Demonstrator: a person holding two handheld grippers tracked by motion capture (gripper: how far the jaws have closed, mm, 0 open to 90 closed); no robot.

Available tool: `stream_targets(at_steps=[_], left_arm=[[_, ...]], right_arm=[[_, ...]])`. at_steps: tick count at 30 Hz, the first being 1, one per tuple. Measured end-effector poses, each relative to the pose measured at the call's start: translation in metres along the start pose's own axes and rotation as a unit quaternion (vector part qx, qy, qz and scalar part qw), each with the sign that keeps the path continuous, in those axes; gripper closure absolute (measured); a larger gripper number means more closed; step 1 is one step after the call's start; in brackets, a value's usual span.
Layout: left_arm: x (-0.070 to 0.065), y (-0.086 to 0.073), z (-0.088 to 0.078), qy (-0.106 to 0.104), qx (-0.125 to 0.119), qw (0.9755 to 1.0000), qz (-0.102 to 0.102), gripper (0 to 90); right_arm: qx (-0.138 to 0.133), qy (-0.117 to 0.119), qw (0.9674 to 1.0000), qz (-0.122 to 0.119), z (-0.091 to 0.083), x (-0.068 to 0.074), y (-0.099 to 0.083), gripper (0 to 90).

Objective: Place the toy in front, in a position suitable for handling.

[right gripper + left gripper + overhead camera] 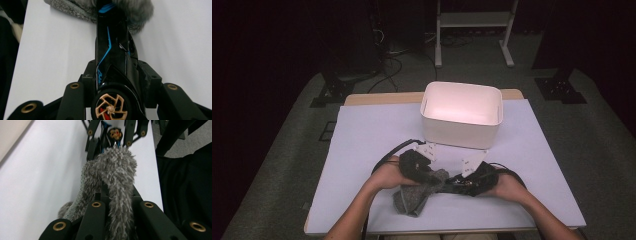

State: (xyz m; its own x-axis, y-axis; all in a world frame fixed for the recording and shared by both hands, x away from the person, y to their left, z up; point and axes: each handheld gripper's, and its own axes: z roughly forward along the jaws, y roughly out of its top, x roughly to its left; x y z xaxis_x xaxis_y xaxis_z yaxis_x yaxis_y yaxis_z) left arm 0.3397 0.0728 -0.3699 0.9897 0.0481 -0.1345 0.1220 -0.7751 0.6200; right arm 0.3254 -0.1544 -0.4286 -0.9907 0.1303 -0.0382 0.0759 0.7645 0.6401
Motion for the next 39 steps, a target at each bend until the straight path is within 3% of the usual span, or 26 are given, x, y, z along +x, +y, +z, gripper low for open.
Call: stream_targets(at_steps=[2, 5, 11, 14, 15, 19, 20, 25, 33, 36, 39], left_arm=[[0.003, -0.005, -0.004, 0.01, 0.007, 0.9999, -0.006, 81.6], [0.006, -0.01, -0.005, 0.013, 0.01, 0.9997, -0.015, 81.6], [0.007, -0.013, -0.004, 0.006, 0.005, 0.9998, -0.021, 81.7], [0.004, -0.014, -0.003, 0.006, 0.005, 0.9998, -0.018, 81.7], [0.003, -0.014, -0.003, 0.005, 0.003, 0.9998, -0.019, 81.7], [0.001, -0.017, -0.002, -0.004, -0.005, 0.9998, -0.021, 81.8], [0.001, -0.017, -0.002, -0.004, -0.005, 0.9998, -0.019, 81.8], [-0.001, -0.018, -0.001, -0.008, -0.009, 0.9997, -0.021, 82.0], [-0.011, -0.016, 0.007, -0.028, -0.004, 0.9996, -0.006, 82.2], [-0.019, -0.013, 0.018, -0.05, 0.01, 0.9987, 0.011, 82.2], [-0.023, -0.013, 0.021, -0.048, 0.012, 0.9986, 0.017, 82.2]], right_arm=[[-0.004, 0.004, 0.9999, -0.009, 0.009, -0.006, 0.013, 55.9], [0.001, 0.007, 0.9999, -0.012, 0.013, -0.009, 0.018, 55.8], [0.003, 0.021, 0.9998, 0.005, 0.012, -0.011, 0.013, 53.6], [-0.001, 0.043, 0.9986, 0.03, 0.007, -0.013, 0.013, 44.9], [-0.005, 0.052, 0.9977, 0.043, 0.003, -0.014, 0.013, 38.4], [-0.018, 0.067, 0.9956, 0.063, -0.004, -0.013, 0.014, 34.2], [-0.024, 0.079, 0.9935, 0.079, -0.006, -0.014, 0.014, 33.9], [-0.02, 0.07, 0.9949, 0.07, -0.011, -0.01, 0.012, 39.1], [-0.023, 0.083, 0.9909, 0.103, -0.013, -0.01, 0.009, 27.2], [-0.013, 0.087, 0.9902, 0.108, -0.008, -0.005, 0.01, 22.5], [-0.008, 0.076, 0.9922, 0.098, -0.005, -0.001, 0.01, 21.0]])
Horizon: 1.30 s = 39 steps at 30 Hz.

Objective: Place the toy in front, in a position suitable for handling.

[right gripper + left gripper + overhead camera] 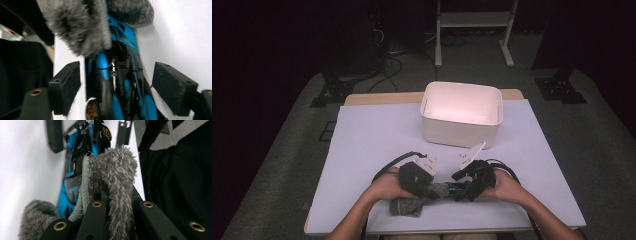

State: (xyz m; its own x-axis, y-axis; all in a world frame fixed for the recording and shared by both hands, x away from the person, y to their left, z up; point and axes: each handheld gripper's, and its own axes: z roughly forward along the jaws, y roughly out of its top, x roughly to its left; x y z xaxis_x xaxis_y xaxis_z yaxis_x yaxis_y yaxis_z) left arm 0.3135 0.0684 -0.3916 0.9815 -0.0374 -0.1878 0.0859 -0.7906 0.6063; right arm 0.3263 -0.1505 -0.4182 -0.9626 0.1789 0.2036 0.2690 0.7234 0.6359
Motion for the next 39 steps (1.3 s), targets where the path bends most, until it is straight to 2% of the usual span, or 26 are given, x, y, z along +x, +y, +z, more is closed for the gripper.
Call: stream_targets(at_steps=[2, 4, 6, 13, 18, 20, 21, 22, 24, 28, 33, 36, 39], left_arm=[[-0.003, -0.001, 0.0, 0.007, -0.001, 1.0, 0.001, 82.3], [-0.004, -0.003, 0.003, 0.002, -0.003, 1.0, -0.001, 82.3], [-0.007, -0.004, 0.006, -0.002, 0.0, 1.0, 0.002, 82.2], [-0.011, -0.01, 0.014, -0.017, 0.007, 0.9998, 0.004, 82.2], [-0.011, -0.014, 0.014, -0.022, 0.001, 0.9997, 0.001, 81.9], [-0.011, -0.016, 0.013, -0.022, 0.0, 0.9998, -0.001, 81.7], [-0.011, -0.017, 0.013, -0.023, 0.0, 0.9997, -0.003, 81.5], [-0.011, -0.018, 0.012, -0.023, -0.001, 0.9997, -0.004, 81.5], [-0.011, -0.02, 0.01, -0.022, -0.007, 0.9997, -0.006, 81.5], [-0.009, -0.023, 0.001, -0.014, -0.024, 0.9996, -0.012, 81.5], [-0.001, -0.025, -0.015, 0.012, -0.046, 0.9985, -0.026, 81.5], [0.006, -0.026, -0.02, 0.031, -0.042, 0.998, -0.036, 81.5], [0.011, -0.028, -0.023, 0.036, -0.042, 0.9974, -0.046, 81.5]], right_arm=[[0.011, -0.006, 0.9999, -0.002, 0.003, 0.002, -0.003, 21.0], [0.023, -0.023, 0.9994, -0.009, 0.007, 0.003, -0.007, 18.8], [0.034, -0.028, 0.999, -0.011, 0.012, 0.005, -0.01, 16.0], [0.041, -0.021, 0.9989, -0.01, 0.024, 0.007, -0.016, 13.5], [0.034, -0.032, 0.9986, -0.026, 0.026, 0.01, -0.018, 14.6], [0.031, -0.037, 0.9982, -0.037, 0.027, 0.013, -0.019, 18.4], [0.033, -0.055, 0.9961, -0.061, 0.028, 0.019, -0.02, 19.6], [0.033, -0.055, 0.9961, -0.061, 0.028, 0.019, -0.02, 19.6], [0.035, -0.072, 0.9934, -0.082, 0.03, 0.023, -0.021, 20.4], [0.035, -0.078, 0.9927, -0.085, 0.028, 0.023, -0.023, 20.9], [0.041, -0.088, 0.9908, -0.095, 0.017, 0.02, -0.03, 21.0], [0.043, -0.091, 0.9901, -0.097, 0.013, 0.02, -0.033, 21.0], [0.038, -0.096, 0.9899, -0.097, 0.007, 0.019, -0.038, 21.0]])
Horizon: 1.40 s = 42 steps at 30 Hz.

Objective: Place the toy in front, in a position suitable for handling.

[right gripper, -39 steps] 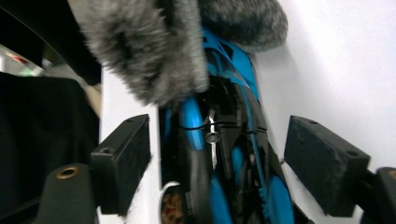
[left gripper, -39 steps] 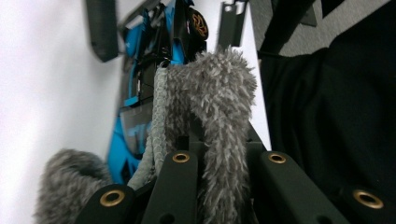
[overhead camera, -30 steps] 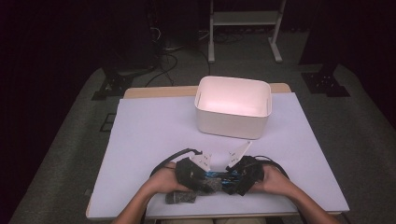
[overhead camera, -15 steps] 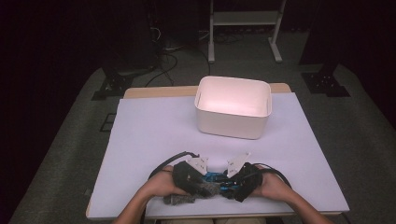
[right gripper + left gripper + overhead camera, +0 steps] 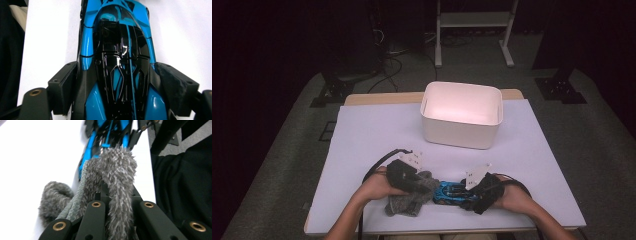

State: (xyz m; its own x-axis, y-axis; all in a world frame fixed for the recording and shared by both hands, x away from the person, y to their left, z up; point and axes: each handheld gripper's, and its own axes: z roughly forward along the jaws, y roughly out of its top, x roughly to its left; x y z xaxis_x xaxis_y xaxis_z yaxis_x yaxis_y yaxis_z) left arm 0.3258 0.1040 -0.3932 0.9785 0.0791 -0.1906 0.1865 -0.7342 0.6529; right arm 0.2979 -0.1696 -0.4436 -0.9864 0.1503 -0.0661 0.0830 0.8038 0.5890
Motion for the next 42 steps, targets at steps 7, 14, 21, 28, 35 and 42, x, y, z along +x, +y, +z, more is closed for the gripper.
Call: stream_targets(at_steps=[7, 14, 21, 28, 35, 42], left_arm=[[0.006, 0.015, 0.025, -0.012, 0.023, 0.9996, 0.01, 81.6], [0.01, 0.033, 0.047, -0.033, 0.038, 0.9985, 0.019, 81.6], [0.007, 0.039, 0.062, -0.04, 0.052, 0.9975, 0.028, 81.6], [0.011, 0.006, 0.038, 0.0, 0.064, 0.9979, 0.005, 81.6], [0.013, -0.026, -0.013, 0.048, 0.032, 0.9981, -0.021, 81.6], [0.011, -0.04, -0.079, 0.113, 0.022, 0.9927, -0.035, 81.5]], right_arm=[[-0.002, -0.006, 1.0, -0.007, 0.004, -0.001, -0.001, 20.9], [-0.005, 0.02, 0.9995, 0.025, 0.005, -0.006, -0.003, 19.8], [-0.017, 0.036, 0.9988, 0.029, 0.006, -0.008, -0.002, 24.3], [-0.015, 0.042, 0.9986, 0.027, 0.005, -0.009, -0.004, 24.3], [-0.026, 0.047, 0.9973, 0.05, 0.005, -0.012, -0.004, 18.5], [-0.039, 0.054, 0.9964, 0.053, 0.002, -0.016, -0.001, 18.2]])
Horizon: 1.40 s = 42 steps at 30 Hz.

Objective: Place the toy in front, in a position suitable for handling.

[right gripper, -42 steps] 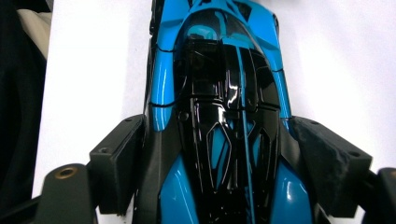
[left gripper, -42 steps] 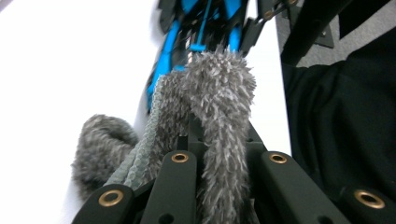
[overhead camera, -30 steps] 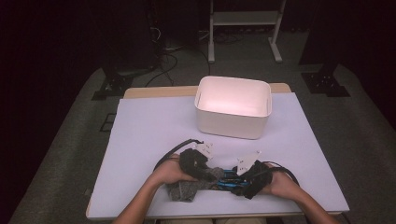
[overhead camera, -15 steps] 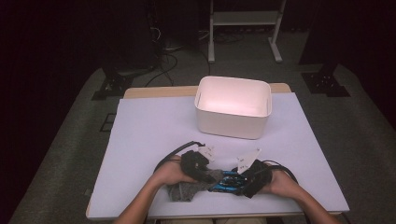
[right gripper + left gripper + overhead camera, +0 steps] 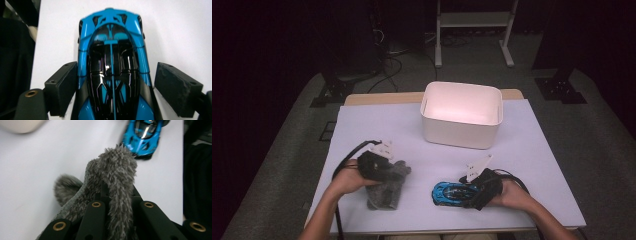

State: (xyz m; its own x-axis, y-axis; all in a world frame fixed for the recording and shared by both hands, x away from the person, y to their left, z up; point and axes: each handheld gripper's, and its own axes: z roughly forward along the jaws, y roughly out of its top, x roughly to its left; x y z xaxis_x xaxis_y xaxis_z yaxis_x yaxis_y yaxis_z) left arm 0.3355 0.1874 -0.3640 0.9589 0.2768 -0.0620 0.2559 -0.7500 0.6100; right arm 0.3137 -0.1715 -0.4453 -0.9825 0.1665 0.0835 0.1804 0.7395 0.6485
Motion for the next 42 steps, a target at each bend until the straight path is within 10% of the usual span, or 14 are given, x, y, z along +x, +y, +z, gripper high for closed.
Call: stream_targets(at_steps=[7, 21, 27, 42], left_arm=[[0.002, -0.011, -0.042, 0.048, 0.0, 0.9988, -0.013, 81.2], [-0.002, -0.02, 0.048, -0.018, 0.008, 0.9996, -0.021, 67.9], [-0.004, -0.011, 0.047, -0.007, -0.009, 0.9998, -0.018, 48.0], [-0.005, -0.012, 0.021, 0.014, -0.056, 0.9979, -0.028, 35.1]], right_arm=[[-0.005, 0.004, 0.9999, 0.01, -0.005, -0.002, 0.003, 17.3], [-0.04, -0.026, 0.9988, 0.009, -0.038, -0.01, 0.015, 17.3], [-0.055, -0.039, 0.9975, 0.02, -0.061, -0.021, 0.021, 17.5], [-0.074, -0.066, 0.9951, 0.009, -0.103, -0.045, 0.061, 17.5]])
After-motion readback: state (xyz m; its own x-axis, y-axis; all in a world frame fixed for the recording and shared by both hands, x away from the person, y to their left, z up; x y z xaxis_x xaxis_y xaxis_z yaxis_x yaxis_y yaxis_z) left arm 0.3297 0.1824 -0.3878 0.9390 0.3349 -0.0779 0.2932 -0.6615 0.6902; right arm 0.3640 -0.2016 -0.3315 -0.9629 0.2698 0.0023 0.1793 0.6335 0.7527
